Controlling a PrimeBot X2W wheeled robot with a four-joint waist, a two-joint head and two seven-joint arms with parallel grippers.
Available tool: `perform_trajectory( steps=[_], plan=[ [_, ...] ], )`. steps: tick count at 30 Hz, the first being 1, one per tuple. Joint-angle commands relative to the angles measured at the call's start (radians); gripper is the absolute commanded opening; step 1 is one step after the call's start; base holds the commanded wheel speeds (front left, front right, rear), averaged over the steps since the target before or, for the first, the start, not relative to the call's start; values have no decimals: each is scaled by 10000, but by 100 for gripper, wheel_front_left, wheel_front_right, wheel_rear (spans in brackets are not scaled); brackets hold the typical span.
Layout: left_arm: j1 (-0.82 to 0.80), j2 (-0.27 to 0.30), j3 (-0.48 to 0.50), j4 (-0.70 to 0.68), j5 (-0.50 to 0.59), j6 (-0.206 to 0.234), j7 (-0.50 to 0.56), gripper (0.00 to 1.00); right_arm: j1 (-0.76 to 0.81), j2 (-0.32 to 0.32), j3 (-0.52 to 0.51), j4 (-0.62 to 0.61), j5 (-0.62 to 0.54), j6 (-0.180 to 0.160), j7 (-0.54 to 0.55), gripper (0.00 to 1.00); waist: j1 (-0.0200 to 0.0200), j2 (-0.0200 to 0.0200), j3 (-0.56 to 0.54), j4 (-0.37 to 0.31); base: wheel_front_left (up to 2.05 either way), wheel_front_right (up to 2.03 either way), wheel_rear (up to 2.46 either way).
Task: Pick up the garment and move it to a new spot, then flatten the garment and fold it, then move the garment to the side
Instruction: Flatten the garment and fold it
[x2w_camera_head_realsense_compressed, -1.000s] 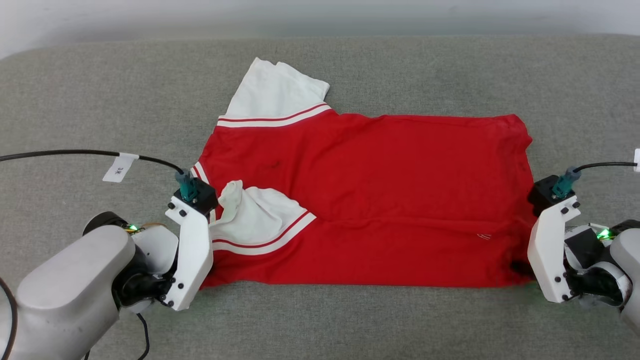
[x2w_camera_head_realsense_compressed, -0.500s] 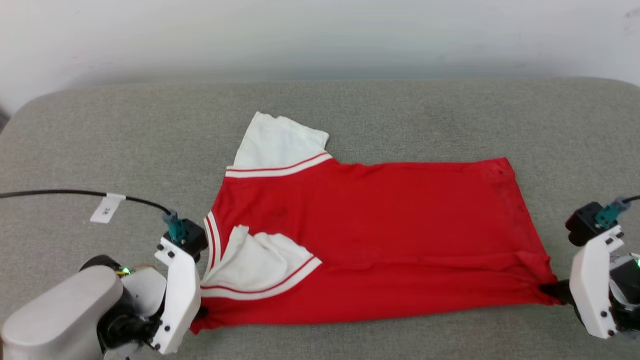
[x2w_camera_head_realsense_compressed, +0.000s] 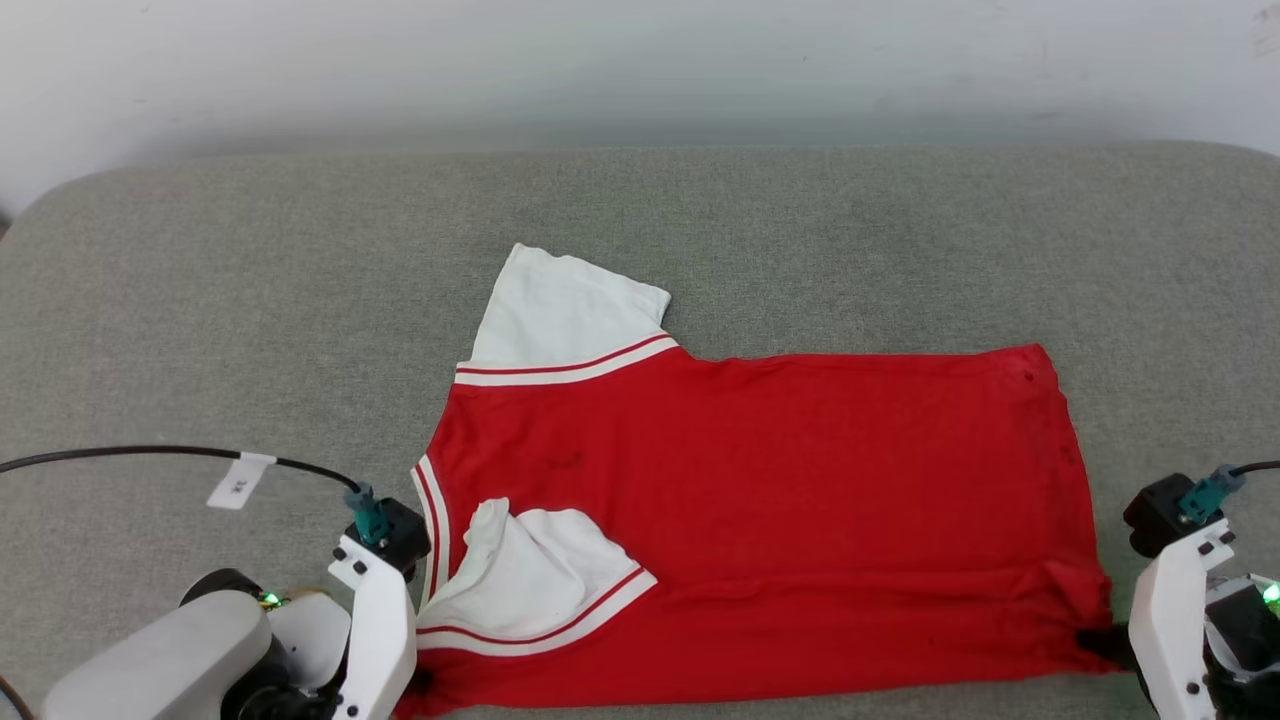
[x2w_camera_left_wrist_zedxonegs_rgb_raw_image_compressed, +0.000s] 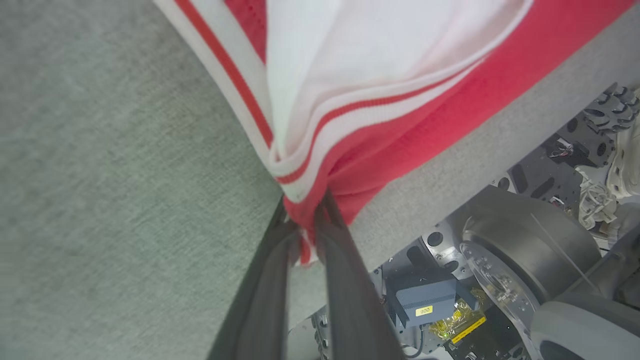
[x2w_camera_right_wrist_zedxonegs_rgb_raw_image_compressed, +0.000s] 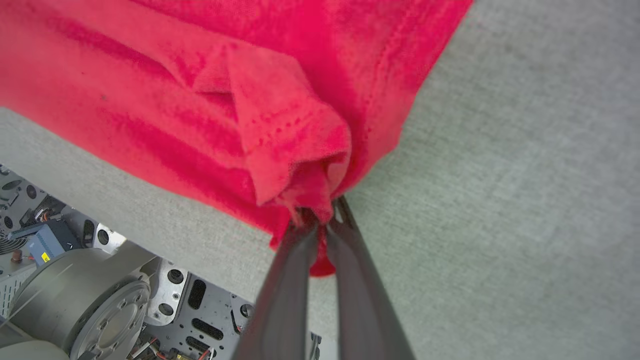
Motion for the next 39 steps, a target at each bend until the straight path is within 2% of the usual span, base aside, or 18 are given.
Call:
perform_trajectory(
  steps=[1, 8, 11, 14, 18, 21, 25, 28, 33, 38, 39],
  plan=[
    [-95, 21, 33, 137, -26, 15, -59, 100, 13, 144, -98, 41, -57, -15, -187, 100, 0, 0, -15, 0, 0, 0, 0],
    [-996, 472, 596, -75, -128, -55, -273, 100, -279, 100, -1091, -522, -337, -12, -1800, 100, 0, 0, -314, 5, 0, 0, 0],
    [-1590, 603, 1084, -99, 144, -7, -964, 100, -360, 69, -1623, -1062, -972, -10, -2828, 100, 0, 0, -355, -95, 0, 0, 0],
    [-2110, 502, 1410, 264, 843, 196, -1966, 100, -356, 384, -2457, -1357, -1813, -10, -3970, 100, 0, 0, -245, -252, 0, 0, 0],
    [-2857, 233, 1773, 903, 1392, 395, -2844, 100, 17, 1185, -3963, -1761, -3173, -12, -5257, 100, 0, 0, 46, -505, 0, 0, 0],
    [-3354, 54, 2004, 1289, 1585, 561, -3200, 100, 535, 2069, -5171, -2383, -4477, -12, -5958, 100, 0, 0, 365, -759, 0, 0, 0],
    [-4100, -185, 2225, 1843, 1710, 664, -3209, 100, 1470, 3442, -6872, -3488, -5963, -12, -6597, 100, 0, 0, 861, -1057, 0, 0, 0],
    [-4674, -437, 2378, 2205, 1649, 723, -3049, 100, 2105, 4389, -7725, -4426, -6789, -12, -6882, 100, 0, 0, 1326, -1237, 0, 0, 0],
    [-5814, -817, 2434, 2866, 1510, 624, -2166, 100, 2990, 5669, -8542, -5772, -7496, -12, -6982, 100, 0, 0, 2159, -1510, 0, 0, 0],
    [-6775, -1076, 2429, 3502, 1105, 502, -695, 100, 3355, 6215, -8574, -6496, -7638, -12, -6969, 100, 0, 0, 2897, -1867, 0, 0, 0],
    [-6775, -1076, 2429, 3502, 1105, 502, -695, 100, 3355, 6215, -8574, -6496, -7638, -12, -6969, 100, 0, 0, 2897, -1867, 0, 0, 0]
  ],
)
